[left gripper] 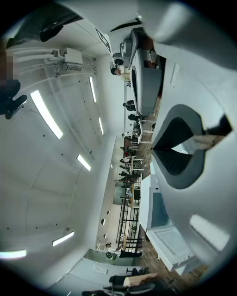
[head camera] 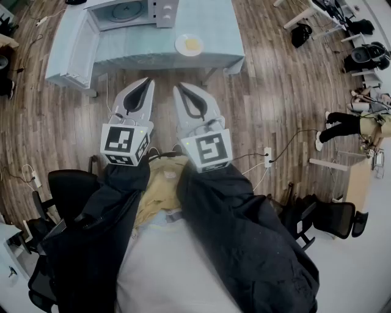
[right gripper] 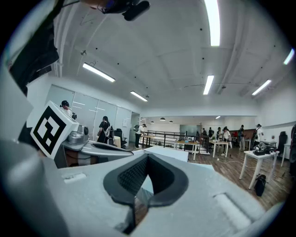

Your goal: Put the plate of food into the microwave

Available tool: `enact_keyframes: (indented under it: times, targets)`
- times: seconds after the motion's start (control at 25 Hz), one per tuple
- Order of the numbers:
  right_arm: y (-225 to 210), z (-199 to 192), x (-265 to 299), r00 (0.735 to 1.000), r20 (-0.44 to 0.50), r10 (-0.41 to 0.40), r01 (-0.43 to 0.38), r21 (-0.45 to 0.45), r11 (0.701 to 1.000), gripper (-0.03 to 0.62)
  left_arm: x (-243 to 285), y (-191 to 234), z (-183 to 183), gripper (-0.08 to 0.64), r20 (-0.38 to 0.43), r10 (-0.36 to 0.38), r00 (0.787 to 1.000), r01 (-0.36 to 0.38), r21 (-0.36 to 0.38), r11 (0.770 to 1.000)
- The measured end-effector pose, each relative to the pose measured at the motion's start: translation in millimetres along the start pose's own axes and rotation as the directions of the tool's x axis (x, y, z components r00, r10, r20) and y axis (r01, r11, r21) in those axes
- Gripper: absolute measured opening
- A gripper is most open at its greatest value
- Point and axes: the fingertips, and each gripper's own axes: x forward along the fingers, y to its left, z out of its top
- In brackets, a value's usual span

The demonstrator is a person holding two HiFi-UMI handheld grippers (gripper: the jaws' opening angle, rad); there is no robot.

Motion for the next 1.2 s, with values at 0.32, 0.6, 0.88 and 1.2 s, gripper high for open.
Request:
enact_keyframes:
  times: [0.32,0.6,0.88,1.2]
  targets:
    - [-9,-6,-9,1.0,0.001,-0.018,0.018,0.038,0.999,-0.002,3,-10,-6,-0.008,-0.018,-0.008,1.0,0.008,-0.007,1.0]
    - [-15,-21,-25,1.0,-0.025,0.01,-0.008,0.049,0.999,-0.002,9,-30,-16,-0.008,-0.052,-0.018,0.999,0.017,-0.015,1.0]
    - [-23,-44,-47,0.997,-0.06,0.046,-0.041,0.084,0.996,0.0,17,-58,-33,-0.007,-0.089,-0.029,0.996,0.027,-0.03,0.999]
    - [-29,-72,-61,0.992,-0.103,0.071,-0.056,0.147,0.988,0.0,18,-74,-59,-0.007,-0.147,-0.026,0.989,0.019,-0.05,0.999]
